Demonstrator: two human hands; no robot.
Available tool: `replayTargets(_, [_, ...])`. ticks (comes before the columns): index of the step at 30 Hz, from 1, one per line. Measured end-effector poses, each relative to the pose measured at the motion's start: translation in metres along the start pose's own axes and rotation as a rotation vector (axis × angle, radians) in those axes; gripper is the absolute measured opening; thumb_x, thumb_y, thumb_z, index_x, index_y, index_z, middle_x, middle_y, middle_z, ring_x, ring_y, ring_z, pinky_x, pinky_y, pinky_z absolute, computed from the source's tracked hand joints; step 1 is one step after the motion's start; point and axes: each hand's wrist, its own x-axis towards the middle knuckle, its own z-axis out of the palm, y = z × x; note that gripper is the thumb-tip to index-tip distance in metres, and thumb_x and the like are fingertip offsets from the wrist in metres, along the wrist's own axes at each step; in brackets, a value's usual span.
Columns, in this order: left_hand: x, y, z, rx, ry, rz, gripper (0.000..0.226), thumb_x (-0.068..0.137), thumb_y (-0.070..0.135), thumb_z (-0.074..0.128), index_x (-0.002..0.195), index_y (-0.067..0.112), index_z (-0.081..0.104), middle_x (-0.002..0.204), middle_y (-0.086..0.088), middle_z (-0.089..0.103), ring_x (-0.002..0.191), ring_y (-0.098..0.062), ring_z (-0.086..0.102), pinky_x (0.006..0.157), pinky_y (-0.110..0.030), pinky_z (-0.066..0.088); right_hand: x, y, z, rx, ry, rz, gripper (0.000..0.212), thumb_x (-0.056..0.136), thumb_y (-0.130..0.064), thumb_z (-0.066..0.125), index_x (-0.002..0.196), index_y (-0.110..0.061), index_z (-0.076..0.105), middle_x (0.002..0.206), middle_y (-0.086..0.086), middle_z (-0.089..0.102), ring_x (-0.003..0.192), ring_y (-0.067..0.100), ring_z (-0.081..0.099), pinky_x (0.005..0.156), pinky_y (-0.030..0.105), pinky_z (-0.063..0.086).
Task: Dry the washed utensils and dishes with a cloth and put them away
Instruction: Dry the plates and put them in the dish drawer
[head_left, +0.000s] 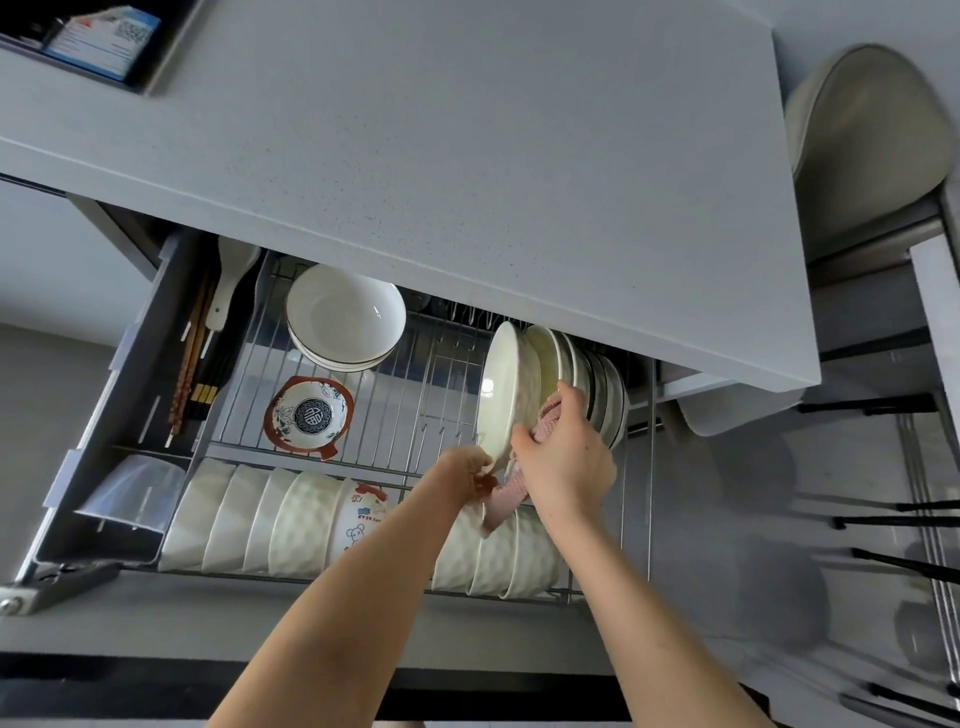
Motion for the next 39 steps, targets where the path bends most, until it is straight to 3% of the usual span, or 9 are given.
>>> replayTargets(7, [-0.056, -0.011, -0.023, -0.015, 0.054, 0.03, 0.017, 0.099, 0.012, 0.043, 0.096, -0.003, 0.049, 0.08, -0.016, 0.052, 0.068, -0.025, 0.054, 0.065, -0.033, 0.05, -0.036, 0.013, -0.057, 0.074, -0.034, -0.169, 0.069, 0.085, -0.043, 0.064, 0.144, -0.025, 0.033, 0.118, -0.005, 0.065, 0.103, 0.016, 0.063, 0.077, 0.025, 0.046])
replayTargets(10, [-0.095, -0.016, -0.036, -0.131, 0.078, 0.072, 0.017, 0.097, 0.009, 0.046, 0.107, -0.004, 0.048, 0.084, -0.017, 0.053, 0.072, -0.027, 0.056, 0.07, -0.036, 0.052, -0.05, 0.011, -0.076, 0.073, -0.045, -0.25, 0.066, 0.085, -0.046, 0.062, 0.142, -0.026, 0.036, 0.107, -0.004, 0.067, 0.091, 0.014, 0.064, 0.066, 0.022, 0.041])
replayTargets(17, [-0.22, -0.027, -0.099, -0.315, 0.088, 0.288, 0.01, 0.095, 0.007, 0.05, 0.1, 0.0, 0.053, 0.092, -0.019, 0.059, 0.078, -0.029, 0.059, 0.078, -0.039, 0.051, -0.091, -0.05, -0.116, 0.143, -0.147, -0.518, 0.067, 0.086, -0.045, 0.062, 0.144, -0.024, 0.034, 0.101, 0.0, 0.066, 0.087, 0.02, 0.064, 0.067, 0.027, 0.042])
replayTargets(20, [-0.279, -0.044, -0.144, -0.311, 0.118, 0.431, 0.016, 0.092, 0.013, 0.057, 0.103, 0.002, 0.058, 0.093, -0.016, 0.063, 0.078, -0.026, 0.062, 0.074, -0.038, 0.055, -0.117, -0.104, -0.135, 0.244, -0.276, -0.644, 0.068, 0.083, -0.046, 0.065, 0.142, -0.027, 0.037, 0.107, -0.001, 0.067, 0.095, 0.018, 0.063, 0.069, 0.025, 0.04])
replayTargets(24, [-0.367, -0.08, -0.209, -0.307, 0.164, 0.64, 0.036, 0.092, 0.044, 0.054, 0.11, 0.014, 0.063, 0.092, -0.009, 0.066, 0.082, -0.022, 0.064, 0.081, -0.038, 0.053, -0.163, -0.188, -0.158, 0.497, -0.54, -0.787, 0.069, 0.076, -0.04, 0.074, 0.136, -0.028, 0.043, 0.12, -0.006, 0.063, 0.11, 0.013, 0.059, 0.093, 0.026, 0.046])
replayTargets(28, [-0.451, -0.143, -0.262, -0.194, 0.408, 0.92, 0.03, 0.09, 0.053, 0.045, 0.1, 0.032, 0.064, 0.096, 0.011, 0.07, 0.088, -0.002, 0.065, 0.081, -0.021, 0.049, -0.232, -0.277, -0.173, 0.666, -0.746, -0.908, 0.037, 0.08, -0.03, 0.074, 0.112, -0.031, 0.056, 0.1, -0.021, 0.062, 0.09, -0.003, 0.06, 0.078, 0.011, 0.046])
replayTargets(31, [-0.485, -0.189, -0.299, -0.148, 0.609, 1.019, 0.024, 0.087, 0.047, 0.06, 0.101, 0.028, 0.064, 0.094, 0.011, 0.071, 0.085, 0.001, 0.064, 0.08, -0.016, 0.048, -0.293, -0.341, -0.171, 0.789, -0.952, -0.838, 0.029, 0.084, -0.027, 0.07, 0.112, -0.023, 0.062, 0.102, -0.003, 0.069, 0.086, 0.009, 0.067, 0.067, 0.026, 0.055])
replayTargets(34, [-0.518, -0.236, -0.359, -0.209, 0.826, 1.023, 0.03, 0.08, 0.045, 0.069, 0.1, 0.023, 0.065, 0.087, 0.005, 0.072, 0.076, -0.002, 0.064, 0.071, -0.016, 0.047, -0.37, -0.399, -0.163, 0.761, -1.104, -0.908, 0.025, 0.085, -0.028, 0.069, 0.109, -0.023, 0.062, 0.084, 0.002, 0.069, 0.059, 0.01, 0.066, 0.043, 0.027, 0.049])
replayTargets(39, [-0.573, -0.314, -0.447, -0.37, 1.053, 1.022, 0.019, 0.081, 0.029, 0.072, 0.096, 0.018, 0.069, 0.092, -0.007, 0.072, 0.08, -0.009, 0.063, 0.065, -0.012, 0.044, -0.479, -0.476, -0.155, 0.613, -1.175, -1.206, 0.026, 0.081, -0.024, 0.074, 0.104, -0.018, 0.063, 0.095, 0.0, 0.07, 0.082, 0.013, 0.069, 0.072, 0.039, 0.059])
